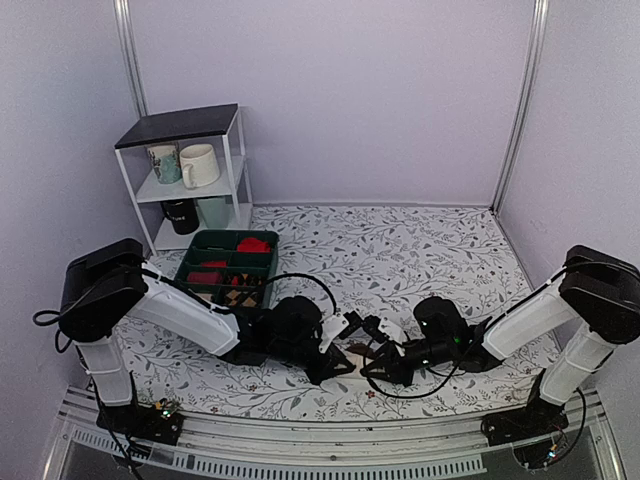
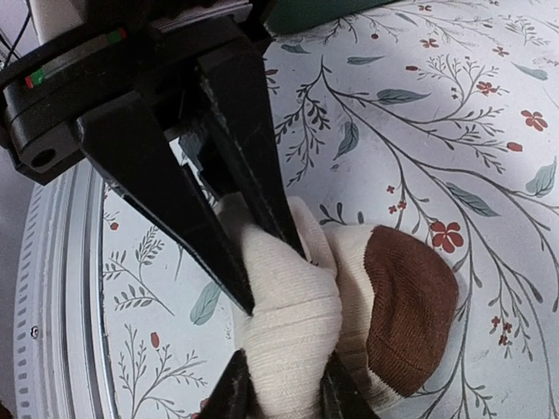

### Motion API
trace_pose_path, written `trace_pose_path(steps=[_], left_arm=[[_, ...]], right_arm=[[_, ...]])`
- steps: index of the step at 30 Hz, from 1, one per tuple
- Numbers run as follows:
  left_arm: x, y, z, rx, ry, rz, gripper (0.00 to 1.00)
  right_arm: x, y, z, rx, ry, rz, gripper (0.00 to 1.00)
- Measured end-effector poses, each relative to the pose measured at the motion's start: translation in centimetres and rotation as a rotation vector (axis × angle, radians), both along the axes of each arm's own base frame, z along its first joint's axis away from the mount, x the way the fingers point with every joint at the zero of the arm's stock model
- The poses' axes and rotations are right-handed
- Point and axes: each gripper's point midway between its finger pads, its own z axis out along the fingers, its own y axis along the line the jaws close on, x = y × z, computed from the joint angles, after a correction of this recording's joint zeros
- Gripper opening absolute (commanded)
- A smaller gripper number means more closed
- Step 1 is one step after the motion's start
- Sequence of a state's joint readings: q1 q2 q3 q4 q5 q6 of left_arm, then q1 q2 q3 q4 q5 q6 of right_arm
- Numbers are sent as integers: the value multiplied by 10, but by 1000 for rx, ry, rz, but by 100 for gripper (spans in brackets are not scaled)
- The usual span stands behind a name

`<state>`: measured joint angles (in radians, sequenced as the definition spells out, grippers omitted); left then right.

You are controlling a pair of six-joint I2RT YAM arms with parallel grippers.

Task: Roll the socks
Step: Roll the sock at the center of the board.

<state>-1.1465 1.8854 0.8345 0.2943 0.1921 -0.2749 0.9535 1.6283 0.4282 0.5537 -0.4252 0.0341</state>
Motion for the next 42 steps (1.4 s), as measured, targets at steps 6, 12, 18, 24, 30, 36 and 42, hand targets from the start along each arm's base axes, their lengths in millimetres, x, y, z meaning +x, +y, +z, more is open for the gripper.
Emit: trace_pose_path(steps=[6,12,18,24,30,36,42], left_arm=[[5,11,7,3,-51,29,42],[1,46,7,102,-201,30,44],[-10,62,21,67,-413,-41,66],[-8,75,27,2,-643,-81,75],[-5,57,42,-66,-785,-135,72],[-11,38,43,-106,-802,-214,71],[-12,38,28,-88,-781,-248,72]], right_arm=[[4,6,-1,-11,49,-23,11],[6,12,-5,6,170,-48,11],[6,17,-9,25,317,-40,11],[4,19,-9,25,397,-38,11],[4,19,-10,13,421,-45,10],[3,20,-10,2,432,-45,10],[3,20,-10,1,433,-44,10]])
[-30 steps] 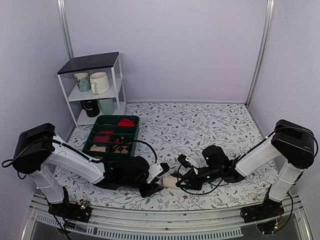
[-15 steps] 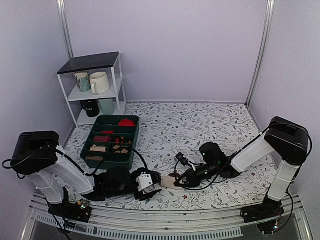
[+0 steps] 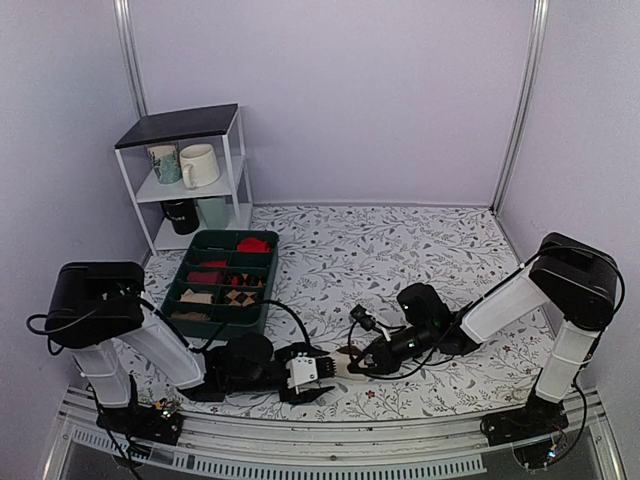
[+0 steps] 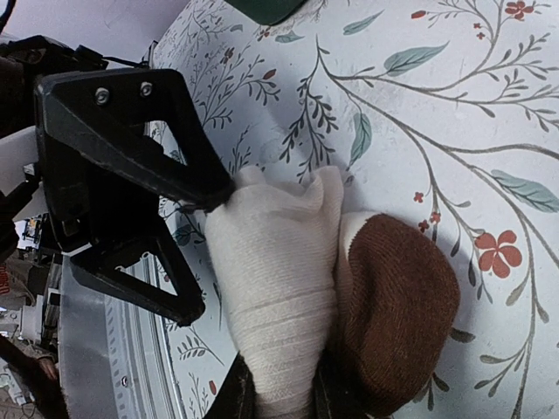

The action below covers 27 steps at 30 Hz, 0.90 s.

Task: Roll the socks
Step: Roll the sock at the center of the board.

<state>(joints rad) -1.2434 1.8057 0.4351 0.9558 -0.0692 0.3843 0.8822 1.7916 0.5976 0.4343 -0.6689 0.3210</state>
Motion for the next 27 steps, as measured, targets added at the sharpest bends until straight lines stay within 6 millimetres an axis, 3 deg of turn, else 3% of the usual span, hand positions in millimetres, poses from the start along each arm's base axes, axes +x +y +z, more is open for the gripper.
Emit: trace_pose_path(steps=[5,8,12,15,23,27], left_arm=[[7,1,-9,16,7,9,71],[11,-2,-10,17,8,12,66],[14,-9,-11,20,14,9,55],[17,-12,-13,27,19,14,42],[20,-16,-19,55,48,19,48],[23,-20,-23,68,62,28,36]], right_arm=[[0,0,0,0,1,0,10],[0,0,0,0,1,0,10],[0,0,0,0,1,0,10],[0,0,0,0,3,1,10],[0,-1,0,1,8,1,9],[0,-1,-1,2,11,2,9]])
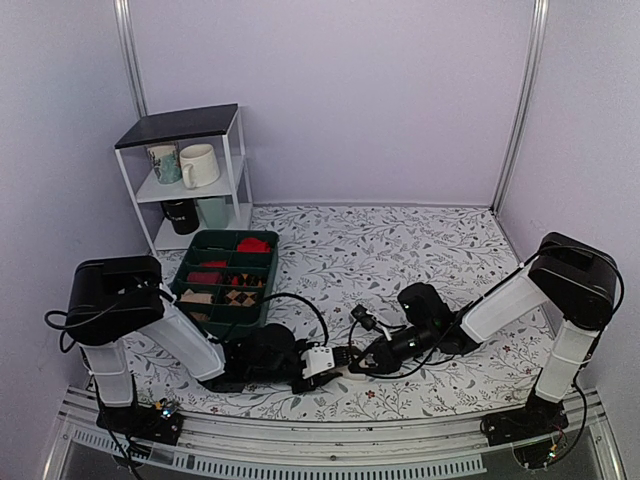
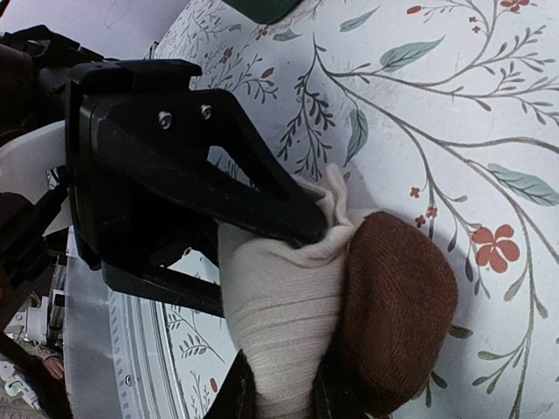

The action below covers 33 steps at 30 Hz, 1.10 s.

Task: Roll the socks
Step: Roll the sock at the center of the board.

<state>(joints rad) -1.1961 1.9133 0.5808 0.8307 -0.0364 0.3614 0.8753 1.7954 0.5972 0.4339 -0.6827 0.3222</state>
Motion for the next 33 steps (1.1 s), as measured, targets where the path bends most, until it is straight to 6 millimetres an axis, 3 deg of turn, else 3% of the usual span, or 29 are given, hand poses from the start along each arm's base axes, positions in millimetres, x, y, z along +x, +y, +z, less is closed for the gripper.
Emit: trace_pose_path(steps=[7,11,17,25,29,33], left_arm=[[0,-1,0,1,18,7,0],[0,-1,0,0,21,5,0],[0,-3,1,11,77,9,0],[-5,-11,-2,26,241,19,0],[-10,-14,-3,25,309,18,0],[-13,-18,-4,13,360,13,0]], right_arm=[[0,-2,0,1,9,0,9],[1,-2,0,1,13,-1,13],[2,-4,1,-8,5,-14,36],[11,-19,12,-51,-152,-85,46],[18,-35,35,-32,-298,-134,59],[20,-44,74,56,-474,-147,60]])
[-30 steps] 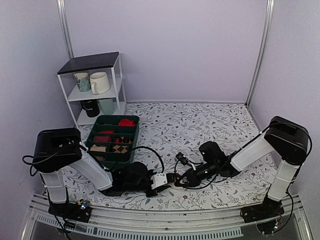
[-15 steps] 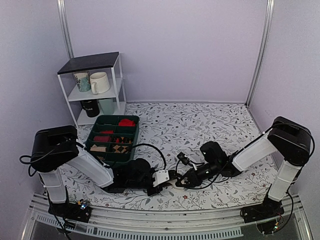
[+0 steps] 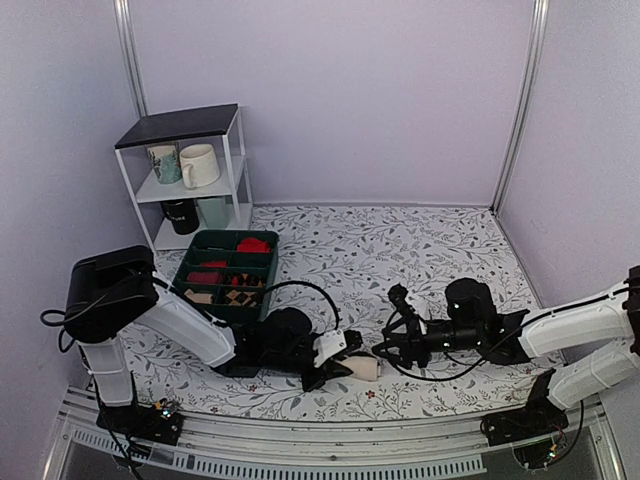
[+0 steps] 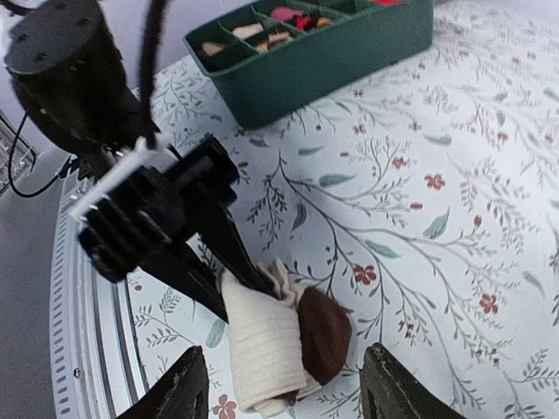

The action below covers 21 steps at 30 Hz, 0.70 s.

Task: Roll the socks
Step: Roll the sock at the center of the board.

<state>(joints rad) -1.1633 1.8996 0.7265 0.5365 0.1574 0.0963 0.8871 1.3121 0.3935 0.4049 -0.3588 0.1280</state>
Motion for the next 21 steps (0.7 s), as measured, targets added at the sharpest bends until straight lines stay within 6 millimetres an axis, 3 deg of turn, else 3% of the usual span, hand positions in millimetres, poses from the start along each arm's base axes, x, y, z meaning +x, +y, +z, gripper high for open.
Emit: trace_pose_path(steps=[4,15,21], left_arm=[[-2,-7,-2,-13,40,-14,0],[-4,-10,-5,-19,87,-24,0],[-5,-13,-6,-23,95,-35,0]], right_arm=[[-4,-4,15,40,-117,30,64],[-14,-9,-7,55,-90,47,74],[-20,-4,-32,32,24,63,77]])
